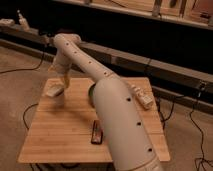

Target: Place the white sponge in the ceramic cup

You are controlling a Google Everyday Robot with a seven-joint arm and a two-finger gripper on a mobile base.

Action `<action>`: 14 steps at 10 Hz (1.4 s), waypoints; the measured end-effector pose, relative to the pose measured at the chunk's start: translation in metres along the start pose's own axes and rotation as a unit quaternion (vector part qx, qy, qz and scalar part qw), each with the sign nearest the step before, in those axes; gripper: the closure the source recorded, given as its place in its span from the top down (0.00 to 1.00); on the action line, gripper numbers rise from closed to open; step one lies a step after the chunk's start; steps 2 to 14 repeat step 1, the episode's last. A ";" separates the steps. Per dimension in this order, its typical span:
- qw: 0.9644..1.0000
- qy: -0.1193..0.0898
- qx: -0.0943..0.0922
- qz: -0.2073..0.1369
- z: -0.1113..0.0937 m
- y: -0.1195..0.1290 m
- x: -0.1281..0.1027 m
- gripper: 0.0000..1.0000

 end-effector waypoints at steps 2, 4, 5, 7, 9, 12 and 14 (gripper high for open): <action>1.000 0.000 0.000 0.000 0.000 0.000 0.000 0.80; 1.000 0.000 0.000 0.000 0.000 0.000 0.000 0.80; 1.000 0.000 0.000 0.000 0.000 0.000 0.000 0.80; 1.000 0.000 0.000 0.000 0.000 0.000 0.000 0.80; 1.000 0.000 0.000 0.000 0.000 0.000 0.000 0.80; 1.000 0.000 0.000 0.000 0.000 0.000 0.000 0.80; 1.000 0.000 0.000 0.000 0.000 0.000 0.000 0.80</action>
